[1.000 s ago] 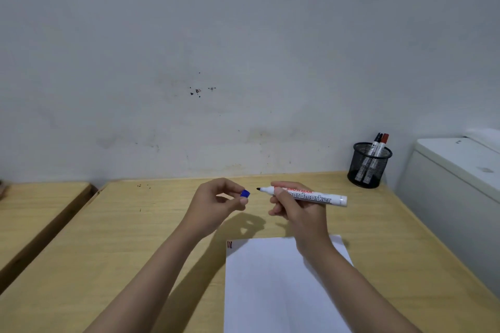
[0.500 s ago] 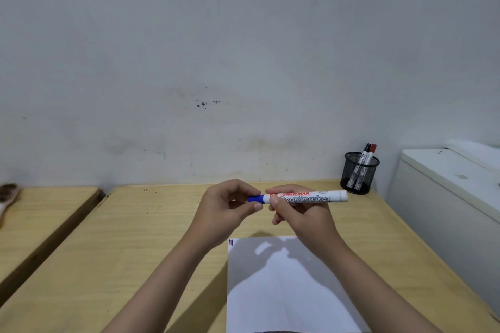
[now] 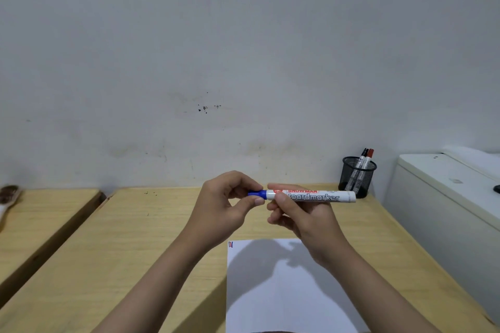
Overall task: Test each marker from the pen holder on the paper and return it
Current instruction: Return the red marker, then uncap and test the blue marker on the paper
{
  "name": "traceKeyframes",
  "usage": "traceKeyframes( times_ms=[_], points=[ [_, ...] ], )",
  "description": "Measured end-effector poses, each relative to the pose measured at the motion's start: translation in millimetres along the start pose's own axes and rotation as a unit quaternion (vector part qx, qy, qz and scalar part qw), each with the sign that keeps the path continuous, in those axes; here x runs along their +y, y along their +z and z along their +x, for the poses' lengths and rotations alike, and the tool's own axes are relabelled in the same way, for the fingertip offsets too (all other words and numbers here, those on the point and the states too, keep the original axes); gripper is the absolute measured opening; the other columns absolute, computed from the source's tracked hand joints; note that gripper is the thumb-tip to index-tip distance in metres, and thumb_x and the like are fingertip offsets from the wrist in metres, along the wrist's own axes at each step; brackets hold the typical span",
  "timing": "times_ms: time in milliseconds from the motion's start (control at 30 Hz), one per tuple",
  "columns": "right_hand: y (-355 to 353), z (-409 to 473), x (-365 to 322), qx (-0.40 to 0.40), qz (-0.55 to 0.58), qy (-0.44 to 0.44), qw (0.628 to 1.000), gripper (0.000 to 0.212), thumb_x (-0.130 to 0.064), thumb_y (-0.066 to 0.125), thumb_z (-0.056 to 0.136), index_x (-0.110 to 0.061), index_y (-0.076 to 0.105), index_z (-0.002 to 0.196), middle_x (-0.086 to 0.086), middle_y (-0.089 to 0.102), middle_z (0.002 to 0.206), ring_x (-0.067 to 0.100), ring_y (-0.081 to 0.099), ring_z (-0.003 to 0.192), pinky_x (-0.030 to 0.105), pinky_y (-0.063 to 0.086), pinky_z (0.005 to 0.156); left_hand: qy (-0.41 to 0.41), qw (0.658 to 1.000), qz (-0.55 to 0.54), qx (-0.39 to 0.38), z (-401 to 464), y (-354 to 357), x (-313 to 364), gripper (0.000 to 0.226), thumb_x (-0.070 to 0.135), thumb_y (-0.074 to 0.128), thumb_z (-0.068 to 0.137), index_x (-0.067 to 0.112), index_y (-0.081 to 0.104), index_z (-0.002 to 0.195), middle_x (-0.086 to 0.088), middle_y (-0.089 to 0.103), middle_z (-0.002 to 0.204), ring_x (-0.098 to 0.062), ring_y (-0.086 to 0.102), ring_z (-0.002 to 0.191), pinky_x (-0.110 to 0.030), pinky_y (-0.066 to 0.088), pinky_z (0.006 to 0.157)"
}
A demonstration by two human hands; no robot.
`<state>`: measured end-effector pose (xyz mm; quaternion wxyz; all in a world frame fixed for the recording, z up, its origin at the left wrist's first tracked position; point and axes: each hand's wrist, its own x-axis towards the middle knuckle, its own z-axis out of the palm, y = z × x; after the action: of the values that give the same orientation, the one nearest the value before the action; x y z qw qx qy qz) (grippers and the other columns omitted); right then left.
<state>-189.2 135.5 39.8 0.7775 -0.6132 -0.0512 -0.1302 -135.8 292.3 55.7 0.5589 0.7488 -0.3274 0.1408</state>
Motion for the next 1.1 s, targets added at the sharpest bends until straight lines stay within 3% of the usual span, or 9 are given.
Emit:
traceKeyframes(
  times_ms=[133,200,300,400,600,767,900,1000,1100],
  points=[
    [-11,2,-4,-0.015,-0.078,0.12,0.99,0.023,-0.028,0.07,0.078,-0.004,0.07,0.078,0.009,0.067,0.066,0.014,0.062,0.056,0.027,0.056,0.059,0.017,0.998,0.056,0.034,8,3,-7,0.029,0.005,0.074,0.074,0.031,0.063,0.075,0.004,0.069,0.08,-0.01,0.064,0.076,-0.019,0.052,0.074],
    [-19,3,-8,0.023,-0.152,0.041,0.987,0.009,-0.013,0.071,0.079,-0.01,0.069,0.072,0.009,0.067,0.066,0.014,0.061,0.054,0.027,0.055,0.056,0.02,0.997,0.07,0.029,11,4,-10,0.03,0.005,0.072,0.075,0.033,0.062,0.076,0.004,0.068,0.081,-0.011,0.063,0.079,-0.018,0.051,0.075],
    [-31,8,-17,0.077,-0.291,-0.138,0.944,0.013,-0.01,0.077,0.072,-0.019,0.069,0.076,-0.003,0.068,0.072,0.007,0.063,0.064,0.02,0.052,0.06,0.003,0.999,0.048,0.007,16,11,-12,0.023,0.003,0.071,0.075,0.025,0.066,0.079,0.003,0.068,0.083,-0.008,0.063,0.078,-0.018,0.052,0.076],
    [-43,14,-21,0.022,-0.379,-0.155,0.912,0.028,-0.018,0.08,0.069,-0.029,0.069,0.093,-0.012,0.065,0.095,0.004,0.063,0.088,0.017,0.051,0.075,-0.026,0.999,-0.012,-0.019,23,24,-10,0.016,0.002,0.071,0.076,0.017,0.069,0.083,0.001,0.07,0.081,-0.006,0.063,0.072,-0.018,0.053,0.075],
    [-65,21,-11,0.007,-0.31,-0.136,0.941,0.047,-0.005,0.075,0.072,-0.038,0.066,0.105,-0.013,0.063,0.085,0.006,0.06,0.078,0.024,0.055,0.061,-0.052,0.99,-0.125,-0.043,43,55,-9,0.022,0.001,0.071,0.076,0.019,0.072,0.088,0.007,0.066,0.068,-0.011,0.058,0.066,-0.021,0.048,0.065],
    [-108,33,-16,0.083,-0.274,-0.163,0.944,0.07,0.001,0.067,0.079,-0.051,0.051,0.123,-0.016,0.055,0.078,0.005,0.05,0.063,0.018,0.052,0.071,-0.068,0.987,-0.136,-0.042,64,96,-15,0.021,0.013,0.072,0.077,0.018,0.07,0.097,-0.002,0.068,0.083,-0.012,0.063,0.077,-0.021,0.052,0.073],
    [-163,58,-38,0.191,-0.302,-0.187,0.915,0.06,0.0,0.069,0.078,-0.042,0.054,0.118,-0.005,0.054,0.078,0.027,0.06,0.064,0.028,0.056,0.073,-0.078,0.991,-0.086,-0.065,92,141,-29,0.018,0.021,0.071,0.078,0.018,0.069,0.096,-0.001,0.069,0.089,-0.011,0.064,0.083,-0.015,0.051,0.076],
    [-201,84,-61,0.275,-0.32,-0.214,0.881,0.054,-0.007,0.073,0.076,-0.038,0.052,0.115,0.0,0.059,0.08,0.02,0.066,0.067,0.02,0.054,0.066,-0.065,0.994,-0.023,-0.08,121,182,-44,0.023,0.028,0.068,0.079,0.018,0.066,0.1,0.003,0.067,0.098,-0.009,0.063,0.09,-0.007,0.044,0.073],
    [-233,116,-76,0.335,-0.332,-0.228,0.852,0.052,-0.01,0.074,0.076,-0.03,0.051,0.119,-0.003,0.057,0.086,0.015,0.067,0.07,0.011,0.05,0.057,-0.045,0.994,0.039,-0.089,152,222,-60,0.028,0.031,0.065,0.081,0.017,0.063,0.104,-0.001,0.063,0.109,-0.013,0.059,0.1,-0.022,0.046,0.086]
  ],
)
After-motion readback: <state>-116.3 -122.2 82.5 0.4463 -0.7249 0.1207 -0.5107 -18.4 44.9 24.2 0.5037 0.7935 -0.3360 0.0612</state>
